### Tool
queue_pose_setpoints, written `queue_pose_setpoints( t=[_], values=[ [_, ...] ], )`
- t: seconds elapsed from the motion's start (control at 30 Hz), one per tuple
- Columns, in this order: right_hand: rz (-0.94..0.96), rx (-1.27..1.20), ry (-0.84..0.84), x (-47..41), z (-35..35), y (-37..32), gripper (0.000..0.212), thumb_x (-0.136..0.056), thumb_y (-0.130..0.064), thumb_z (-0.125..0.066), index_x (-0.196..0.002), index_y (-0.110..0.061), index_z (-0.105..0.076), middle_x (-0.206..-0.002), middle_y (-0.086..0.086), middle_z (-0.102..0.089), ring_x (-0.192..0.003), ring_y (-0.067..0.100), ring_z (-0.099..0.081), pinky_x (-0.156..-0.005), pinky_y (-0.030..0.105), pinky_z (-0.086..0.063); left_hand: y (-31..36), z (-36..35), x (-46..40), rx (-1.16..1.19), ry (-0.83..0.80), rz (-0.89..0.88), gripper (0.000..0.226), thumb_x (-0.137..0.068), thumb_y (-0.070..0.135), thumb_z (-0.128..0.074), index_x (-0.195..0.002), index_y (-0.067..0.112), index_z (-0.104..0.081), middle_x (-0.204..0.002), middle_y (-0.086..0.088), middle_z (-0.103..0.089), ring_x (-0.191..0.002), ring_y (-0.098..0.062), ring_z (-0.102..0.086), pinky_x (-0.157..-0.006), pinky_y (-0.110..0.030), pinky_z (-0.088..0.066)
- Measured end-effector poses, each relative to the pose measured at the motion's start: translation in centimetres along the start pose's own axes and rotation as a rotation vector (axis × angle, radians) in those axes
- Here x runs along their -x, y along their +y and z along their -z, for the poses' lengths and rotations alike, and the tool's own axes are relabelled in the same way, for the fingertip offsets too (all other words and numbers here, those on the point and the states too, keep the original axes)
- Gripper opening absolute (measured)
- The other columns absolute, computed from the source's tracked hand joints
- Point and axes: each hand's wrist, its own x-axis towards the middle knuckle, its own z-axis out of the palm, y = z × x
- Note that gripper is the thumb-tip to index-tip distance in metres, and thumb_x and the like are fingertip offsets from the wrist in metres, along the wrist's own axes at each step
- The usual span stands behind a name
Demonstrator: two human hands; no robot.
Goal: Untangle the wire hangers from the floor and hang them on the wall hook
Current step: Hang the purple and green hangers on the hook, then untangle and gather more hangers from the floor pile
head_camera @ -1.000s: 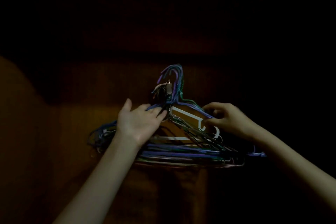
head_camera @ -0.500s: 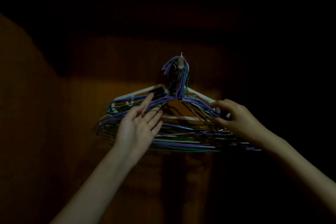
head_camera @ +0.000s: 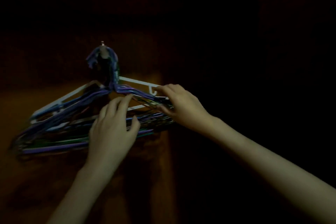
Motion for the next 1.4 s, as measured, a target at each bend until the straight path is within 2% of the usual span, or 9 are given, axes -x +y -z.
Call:
queue_pose_setpoints(
  t=[0.13, 0.27, 0.43, 0.63, 0.9, 1.0, 1.2, 1.33, 1.4],
  values=[
    [-0.011, 0.192, 0.036, 5.2, 0.2, 1.3, 0.050, -0.090, -0.044, -0.042, -0.133, -0.018, -0.047, -0.136, 0.002, -0.051, -0.131, 0.020, -0.041, -0.108, 0.038, -0.030, 1.0, -4.3, 2.7, -0.053, -0.014, -0.082, 0.062, -0.087, 0.031, -0.056, -0.144, 0.024, -0.032, -0.150, -0.005, -0.030, -0.142, -0.024, -0.019, -0.115, -0.046, -0.017],
    [-0.057, 0.282, 0.008, 11.3, 2.0, 3.4, 0.056, -0.088, -0.044, -0.033, -0.133, -0.014, -0.048, -0.140, 0.006, -0.047, -0.135, 0.023, -0.036, -0.112, 0.041, -0.025, 3.7, -6.1, 6.3, 0.018, -0.042, -0.147, 0.064, -0.090, 0.033, -0.052, -0.147, 0.027, -0.023, -0.155, -0.003, -0.021, -0.145, -0.021, -0.007, -0.117, -0.044, -0.003],
    [-0.045, 0.332, -0.009, 19.1, 5.0, 6.3, 0.057, -0.089, -0.038, -0.036, -0.139, -0.013, -0.039, -0.149, 0.009, -0.034, -0.141, 0.024, -0.021, -0.115, 0.044, -0.017, 11.0, -7.3, 10.7, 0.158, -0.078, -0.254, 0.064, -0.086, 0.040, -0.035, -0.147, 0.025, -0.023, -0.154, -0.003, -0.023, -0.144, -0.020, -0.011, -0.118, -0.043, -0.006],
    [-0.265, 0.489, -0.217, 32.6, 10.9, 12.9, 0.059, -0.092, -0.042, -0.032, -0.144, -0.015, -0.030, -0.152, 0.006, -0.027, -0.143, 0.019, -0.015, -0.116, 0.044, -0.012, 22.7, -10.6, 17.6, 0.301, -0.207, -0.392, 0.066, -0.087, 0.028, -0.054, -0.147, 0.022, -0.026, -0.154, -0.006, -0.025, -0.144, -0.024, -0.016, -0.116, -0.046, -0.010],
    [-0.540, 0.639, -0.329, 49.6, 18.0, 17.6, 0.058, -0.091, -0.043, -0.033, -0.142, -0.015, -0.035, -0.149, 0.004, -0.034, -0.140, 0.020, -0.026, -0.113, 0.047, -0.022, 36.9, -15.8, 26.3, 0.398, -0.394, -0.582, 0.070, -0.085, 0.024, -0.058, -0.147, 0.020, -0.025, -0.152, -0.010, -0.027, -0.142, -0.028, -0.020, -0.116, -0.048, -0.012],
    [-0.660, 0.667, -0.351, 55.9, 19.7, 18.3, 0.058, -0.091, -0.043, -0.034, -0.141, -0.014, -0.036, -0.148, 0.005, -0.036, -0.139, 0.020, -0.029, -0.114, 0.045, -0.018, 40.9, -17.8, 29.8, 0.451, -0.468, -0.650, 0.072, -0.084, 0.024, -0.061, -0.146, 0.019, -0.026, -0.152, -0.011, -0.029, -0.142, -0.028, -0.021, -0.115, -0.047, -0.012],
    [-0.890, 0.659, -0.388, 66.6, 19.4, 18.8, 0.058, -0.091, -0.043, -0.035, -0.140, -0.013, -0.036, -0.147, 0.005, -0.038, -0.138, 0.019, -0.027, -0.113, 0.043, -0.013, 47.1, -22.3, 36.5, 0.553, -0.552, -0.789, 0.071, -0.083, 0.023, -0.061, -0.146, 0.019, -0.027, -0.150, -0.012, -0.032, -0.140, -0.029, -0.025, -0.114, -0.048, -0.015],
    [-1.086, 0.644, -0.406, 74.0, 16.2, 18.7, 0.058, -0.090, -0.043, -0.034, -0.139, -0.013, -0.037, -0.145, 0.004, -0.041, -0.135, 0.019, -0.035, -0.111, 0.048, -0.029, 49.7, -27.8, 41.3, 0.613, -0.618, -0.853, 0.066, -0.081, 0.032, -0.045, -0.144, 0.019, -0.030, -0.148, -0.011, -0.035, -0.138, -0.029, -0.027, -0.114, -0.047, -0.014],
    [-1.147, 0.663, -0.449, 78.2, 13.2, 19.1, 0.057, -0.089, -0.043, -0.034, -0.137, -0.013, -0.040, -0.142, 0.004, -0.045, -0.131, 0.019, -0.042, -0.110, 0.048, -0.029, 50.3, -32.0, 44.9, 0.598, -0.688, -0.899, 0.066, -0.080, 0.033, -0.047, -0.142, 0.018, -0.034, -0.147, -0.011, -0.037, -0.138, -0.027, -0.026, -0.113, -0.046, -0.012]
  ],
)
